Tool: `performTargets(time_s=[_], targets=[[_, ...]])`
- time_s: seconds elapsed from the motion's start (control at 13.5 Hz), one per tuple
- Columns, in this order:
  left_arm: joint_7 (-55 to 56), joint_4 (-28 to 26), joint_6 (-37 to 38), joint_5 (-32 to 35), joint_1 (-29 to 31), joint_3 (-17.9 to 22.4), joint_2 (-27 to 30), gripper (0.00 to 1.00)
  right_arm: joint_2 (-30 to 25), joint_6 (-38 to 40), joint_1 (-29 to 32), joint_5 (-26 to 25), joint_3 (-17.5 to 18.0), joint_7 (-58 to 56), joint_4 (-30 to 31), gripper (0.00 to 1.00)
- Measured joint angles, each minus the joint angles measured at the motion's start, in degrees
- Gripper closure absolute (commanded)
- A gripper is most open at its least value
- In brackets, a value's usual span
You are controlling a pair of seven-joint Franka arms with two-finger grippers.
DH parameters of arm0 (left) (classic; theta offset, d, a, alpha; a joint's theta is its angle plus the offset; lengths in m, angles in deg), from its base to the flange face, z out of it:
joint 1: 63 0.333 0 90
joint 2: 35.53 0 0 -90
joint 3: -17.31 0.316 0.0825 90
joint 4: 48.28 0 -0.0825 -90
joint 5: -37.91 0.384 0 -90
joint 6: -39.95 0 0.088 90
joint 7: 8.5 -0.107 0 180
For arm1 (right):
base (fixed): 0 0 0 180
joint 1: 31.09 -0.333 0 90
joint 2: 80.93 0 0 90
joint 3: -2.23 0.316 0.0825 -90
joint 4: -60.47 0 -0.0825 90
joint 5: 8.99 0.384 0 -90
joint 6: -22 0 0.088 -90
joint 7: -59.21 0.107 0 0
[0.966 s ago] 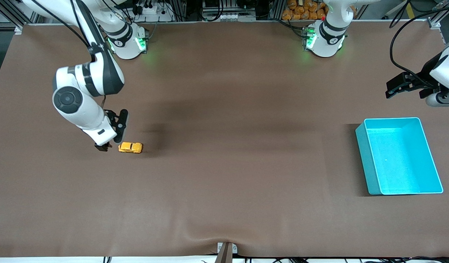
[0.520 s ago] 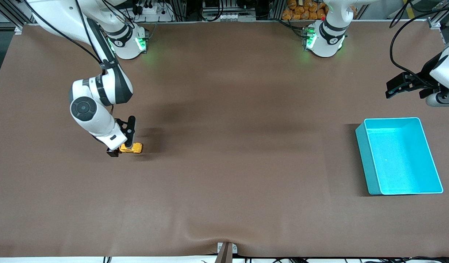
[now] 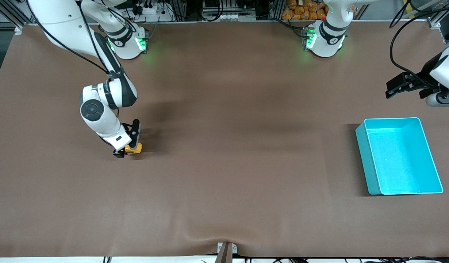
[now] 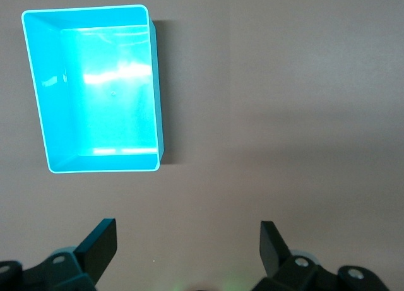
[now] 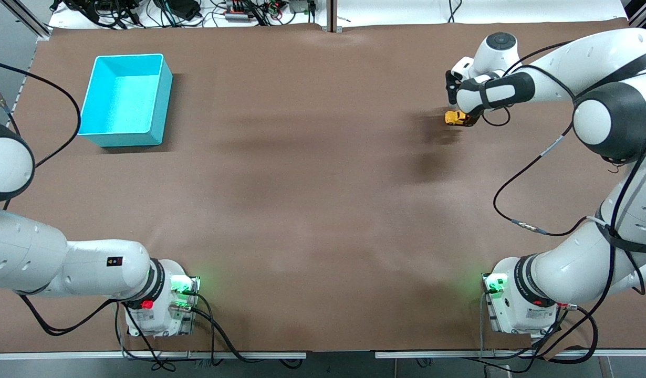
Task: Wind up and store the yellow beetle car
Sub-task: 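Lower the right gripper and close it on the yellow car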
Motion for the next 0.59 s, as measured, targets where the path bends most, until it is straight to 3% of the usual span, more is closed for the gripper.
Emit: performTargets(time_s=[0.15, 0.22, 0.45, 0.59], targets=[[0.0, 0.0, 0.0, 0.0, 0.0, 0.0, 0.0, 0.00, 0.8, -1.1, 0.0, 0.0, 0.0, 0.1, 0.1, 0.65], [0.0, 0.0, 0.0, 0.0, 0.0, 0.0, 0.0, 0.00, 0.9, -1.4, 0.0, 0.0, 0.0, 0.2, 0.1, 0.76], [0.0, 0.0, 0.0, 0.0, 0.0, 0.0, 0.0, 0.00, 1.1, -1.5, 0.0, 0.0, 0.0, 0.6, 0.0, 0.94], [0.0, 0.0, 0.0, 0.0, 0.0, 0.0, 0.0, 0.00, 1.1, -1.5, 0.0, 0.0, 0.0, 0.6, 0.0, 0.94]])
